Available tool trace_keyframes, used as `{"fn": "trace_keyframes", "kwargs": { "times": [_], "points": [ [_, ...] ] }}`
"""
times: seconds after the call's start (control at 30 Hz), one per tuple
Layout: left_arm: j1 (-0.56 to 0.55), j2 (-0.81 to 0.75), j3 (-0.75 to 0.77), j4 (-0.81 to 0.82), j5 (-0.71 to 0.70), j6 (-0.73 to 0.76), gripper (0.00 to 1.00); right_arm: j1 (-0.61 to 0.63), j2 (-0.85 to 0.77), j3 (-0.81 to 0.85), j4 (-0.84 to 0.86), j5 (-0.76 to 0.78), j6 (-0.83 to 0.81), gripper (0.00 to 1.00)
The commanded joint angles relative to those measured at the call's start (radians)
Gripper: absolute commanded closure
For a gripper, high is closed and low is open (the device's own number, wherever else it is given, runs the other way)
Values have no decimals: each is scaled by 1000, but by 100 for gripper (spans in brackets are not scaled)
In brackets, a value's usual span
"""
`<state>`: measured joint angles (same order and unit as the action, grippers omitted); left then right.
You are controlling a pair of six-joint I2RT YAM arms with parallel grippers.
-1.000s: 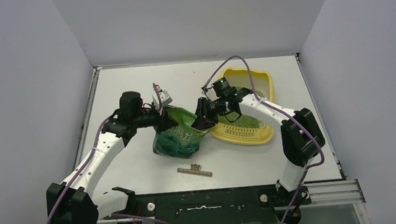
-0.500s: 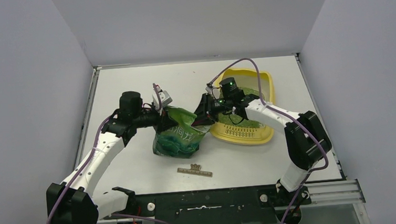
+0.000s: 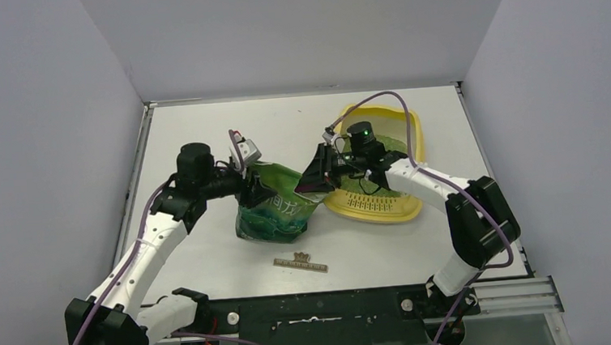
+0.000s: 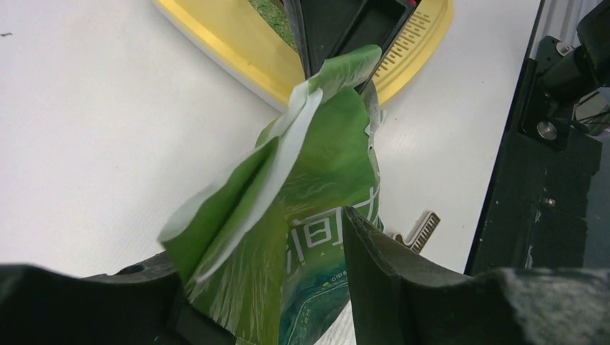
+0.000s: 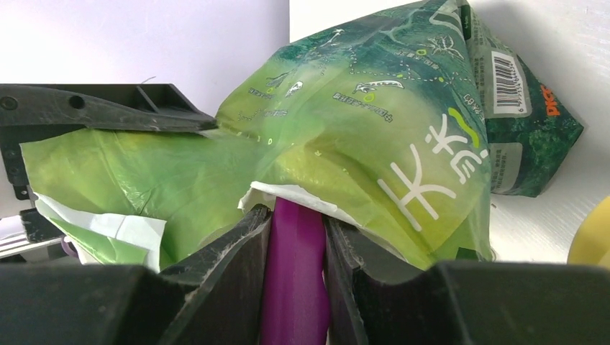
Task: Fill the litter box with clean litter
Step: 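Scoop the cat litter from the cat litter bag.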
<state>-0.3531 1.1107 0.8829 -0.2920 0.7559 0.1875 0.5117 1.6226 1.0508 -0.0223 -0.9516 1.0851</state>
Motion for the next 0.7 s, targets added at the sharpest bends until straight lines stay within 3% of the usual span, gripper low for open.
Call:
{"fn": "trace_keyframes", "kwargs": {
  "times": [0.0, 0.17, 0.43, 0.67],
  "points": [
    [14, -31, 56, 26, -45, 41, 55, -11, -70, -35, 208, -45, 63, 100],
    [22, -33, 28, 66, -51, 34, 57, -30, -103, -77, 225, -39, 58, 100],
    [10, -5, 19, 132, -34, -28, 100, -64, -132, -137, 312, -44, 103, 100],
    [9, -10, 18, 103, -56, -10, 100, -88, -168, -210, 450, -50, 174, 100]
  ]
}}
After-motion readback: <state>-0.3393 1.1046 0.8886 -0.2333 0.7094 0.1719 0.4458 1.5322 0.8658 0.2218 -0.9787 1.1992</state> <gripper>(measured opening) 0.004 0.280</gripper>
